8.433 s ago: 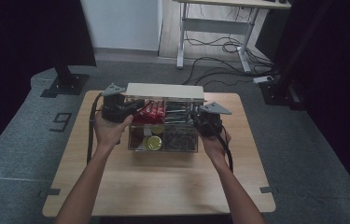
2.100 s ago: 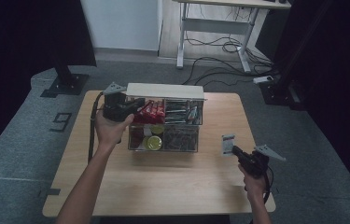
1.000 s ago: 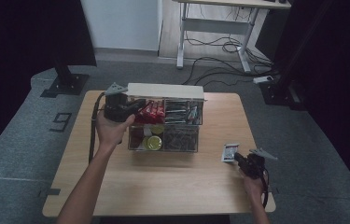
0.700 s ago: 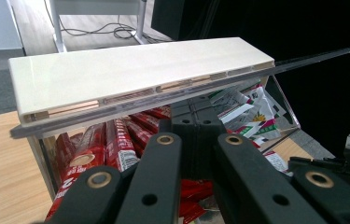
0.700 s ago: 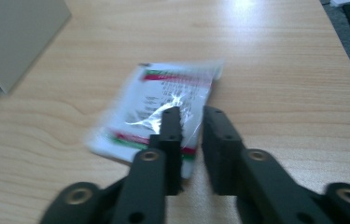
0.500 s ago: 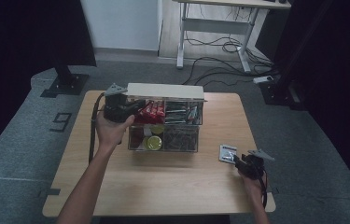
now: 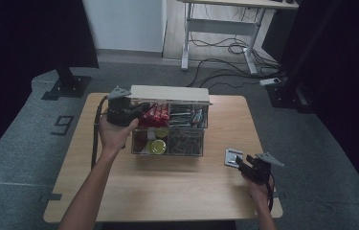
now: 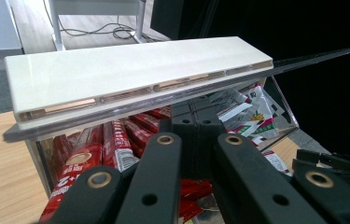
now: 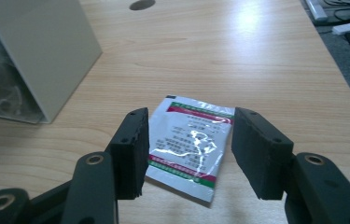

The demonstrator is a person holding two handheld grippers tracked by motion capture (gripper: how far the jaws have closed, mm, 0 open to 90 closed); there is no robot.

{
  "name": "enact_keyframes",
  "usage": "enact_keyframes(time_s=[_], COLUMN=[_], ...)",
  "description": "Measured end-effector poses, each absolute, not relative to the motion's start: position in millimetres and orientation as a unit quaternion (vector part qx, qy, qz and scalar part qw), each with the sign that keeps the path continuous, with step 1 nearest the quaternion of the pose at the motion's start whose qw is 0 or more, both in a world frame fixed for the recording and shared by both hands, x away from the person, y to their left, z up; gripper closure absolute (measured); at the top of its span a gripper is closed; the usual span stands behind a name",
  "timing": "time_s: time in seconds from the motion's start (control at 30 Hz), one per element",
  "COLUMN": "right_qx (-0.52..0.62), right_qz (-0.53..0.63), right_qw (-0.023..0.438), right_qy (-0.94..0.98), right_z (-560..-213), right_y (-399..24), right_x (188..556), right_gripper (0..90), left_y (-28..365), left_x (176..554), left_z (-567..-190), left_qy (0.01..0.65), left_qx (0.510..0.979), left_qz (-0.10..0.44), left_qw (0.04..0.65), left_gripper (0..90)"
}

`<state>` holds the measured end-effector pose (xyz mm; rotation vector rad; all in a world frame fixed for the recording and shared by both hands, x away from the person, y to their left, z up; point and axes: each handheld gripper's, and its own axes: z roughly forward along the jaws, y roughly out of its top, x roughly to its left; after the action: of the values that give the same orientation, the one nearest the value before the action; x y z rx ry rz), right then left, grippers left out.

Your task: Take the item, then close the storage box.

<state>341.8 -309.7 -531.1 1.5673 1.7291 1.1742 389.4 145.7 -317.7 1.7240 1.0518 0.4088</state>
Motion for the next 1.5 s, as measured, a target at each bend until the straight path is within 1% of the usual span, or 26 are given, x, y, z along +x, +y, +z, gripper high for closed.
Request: enact_keyframes(time_s=[0.2,0.33,0.8,1.5], right_qx=[0.57,0.569,0.566,0.575], right_qz=[0.439,0.453,0.454,0.45], right_qw=[0.257,0.236,0.227,0.225], right_qy=[0.645,0.645,0.649,0.646], right_z=[-528.2,-527.2,-526.9,-532.9], right_y=[-305.9,-304.5,-302.3,-303.2], right_x=[339.8,339.4,338.0,338.7], right_gripper=[46.8,47.6,48.1,48.9], left_y=[146.3,147.1,153.7,157.7], left_x=[386.5,385.4,376.0,369.5], left_z=[-321.0,-321.7,-322.9,-331.0], left_qy=[0.436,0.435,0.435,0.436], left_qx=[0.719,0.721,0.722,0.725], left_qz=[0.167,0.166,0.157,0.15], left_qw=[0.514,0.514,0.514,0.512], left_gripper=[90.0,90.0,90.0,90.0])
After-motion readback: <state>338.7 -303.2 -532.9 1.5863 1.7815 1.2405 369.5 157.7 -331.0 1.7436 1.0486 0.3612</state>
